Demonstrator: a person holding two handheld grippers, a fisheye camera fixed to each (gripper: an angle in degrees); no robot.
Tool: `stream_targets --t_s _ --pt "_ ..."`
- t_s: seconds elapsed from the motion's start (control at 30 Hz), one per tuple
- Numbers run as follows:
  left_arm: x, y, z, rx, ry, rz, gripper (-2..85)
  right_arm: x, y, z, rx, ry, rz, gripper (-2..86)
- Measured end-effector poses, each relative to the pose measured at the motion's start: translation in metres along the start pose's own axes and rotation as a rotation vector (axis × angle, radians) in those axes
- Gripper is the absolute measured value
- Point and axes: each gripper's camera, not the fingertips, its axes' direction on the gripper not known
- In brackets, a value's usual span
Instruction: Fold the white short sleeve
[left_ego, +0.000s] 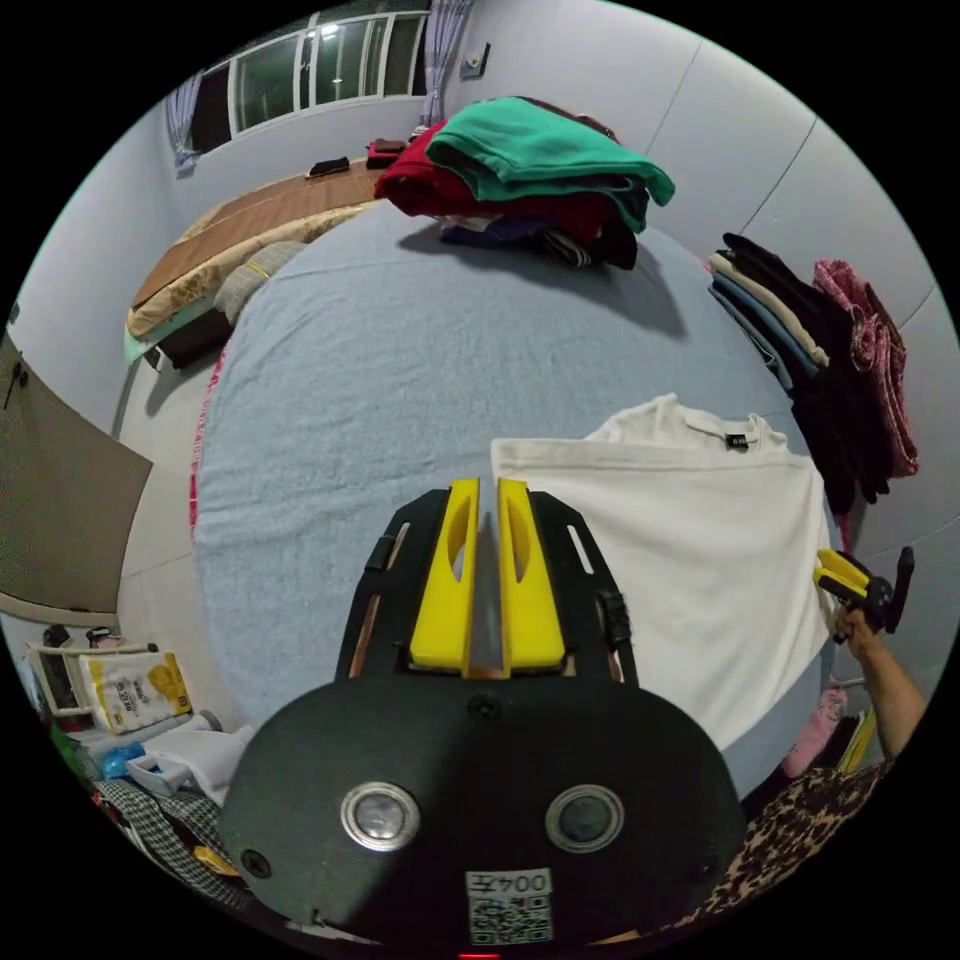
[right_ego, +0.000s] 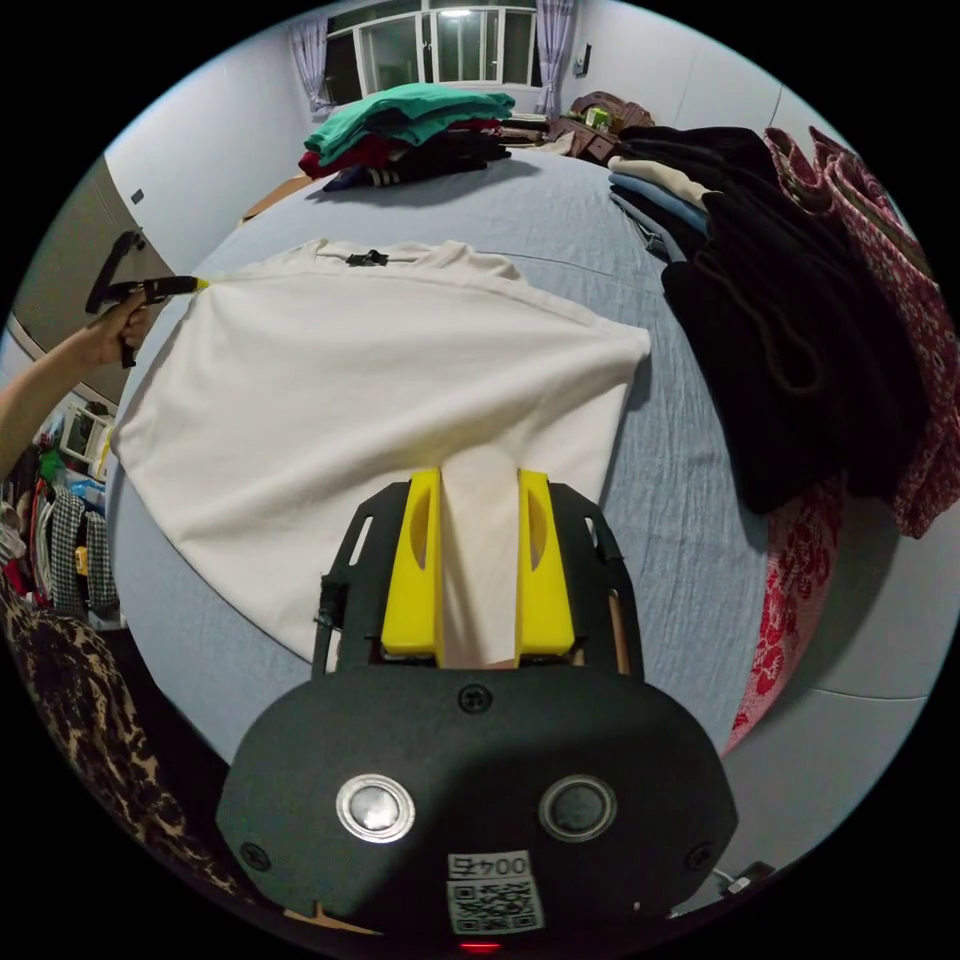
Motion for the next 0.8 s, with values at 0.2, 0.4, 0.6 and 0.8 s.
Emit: stream_targets --t_s 0.2,0.4,0.6,0.8 --pt "-0.018 0.113 -0.044 -0.032 0.126 0.179 1.3 0.004 0.017 -0.015 -0.019 -0.106 0.051 12.1" --pt "-0.027 0.209 -0.060 -0.036 0.166 0.229 1.1 -0.012 0.083 -0.041 0.033 -0.170 0.127 11.6" --pt "-0.037 0.223 -0.054 0.008 0.203 0.266 1.2 -0.028 0.126 -0.053 0.056 -0.141 0.199 11.5" --pt "-0.052 0.229 -0.048 0.020 0.222 0.303 1.5 -0.031 0.140 -0.064 0.057 -0.059 0.208 11.6"
